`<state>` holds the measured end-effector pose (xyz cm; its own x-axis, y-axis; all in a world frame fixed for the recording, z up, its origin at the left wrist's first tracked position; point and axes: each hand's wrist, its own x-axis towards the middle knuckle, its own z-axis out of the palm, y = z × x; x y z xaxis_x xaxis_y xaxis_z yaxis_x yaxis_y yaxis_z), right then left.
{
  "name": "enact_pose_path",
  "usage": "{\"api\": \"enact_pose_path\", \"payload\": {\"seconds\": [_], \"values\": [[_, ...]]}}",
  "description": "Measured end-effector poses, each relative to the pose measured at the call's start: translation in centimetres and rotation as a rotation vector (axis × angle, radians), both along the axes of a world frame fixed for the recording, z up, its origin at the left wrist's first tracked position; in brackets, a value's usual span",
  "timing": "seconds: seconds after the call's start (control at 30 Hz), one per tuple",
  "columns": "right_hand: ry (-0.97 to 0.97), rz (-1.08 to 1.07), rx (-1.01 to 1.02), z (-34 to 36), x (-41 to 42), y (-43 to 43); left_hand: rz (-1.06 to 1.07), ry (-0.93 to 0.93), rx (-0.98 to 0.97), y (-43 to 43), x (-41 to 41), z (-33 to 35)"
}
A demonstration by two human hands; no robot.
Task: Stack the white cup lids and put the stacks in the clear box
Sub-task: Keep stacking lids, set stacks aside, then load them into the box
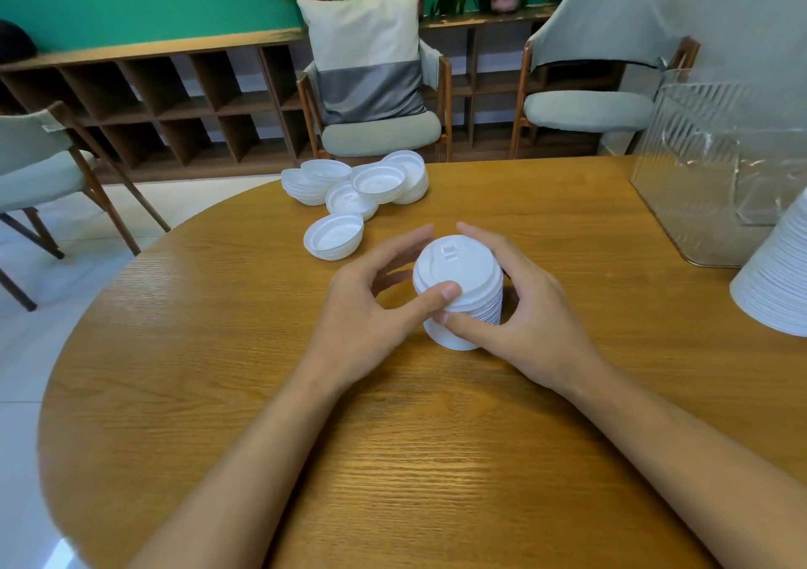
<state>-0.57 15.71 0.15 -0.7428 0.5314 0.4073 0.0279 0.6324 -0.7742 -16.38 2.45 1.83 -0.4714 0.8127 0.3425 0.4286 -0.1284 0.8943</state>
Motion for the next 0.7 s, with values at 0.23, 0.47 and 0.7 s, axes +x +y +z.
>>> {"api": "enact_pose_path", "payload": {"seconds": [0.23, 0.47, 0.7], "values": [[-0.027, 0.043, -0.036, 0.1, -0.1, 0.0, 0.104, 0.092, 0.061, 0.3, 0.5, -0.2], [-0.058, 0.046, -0.023, 0.1, 0.0, 0.1, 0.096, 0.107, 0.015, 0.5, 0.2, -0.8], [-0.061, 0.027, -0.004, 0.1, -0.1, -0.1, 0.160, 0.233, 0.026, -0.1, -2.1, -0.9]]}}
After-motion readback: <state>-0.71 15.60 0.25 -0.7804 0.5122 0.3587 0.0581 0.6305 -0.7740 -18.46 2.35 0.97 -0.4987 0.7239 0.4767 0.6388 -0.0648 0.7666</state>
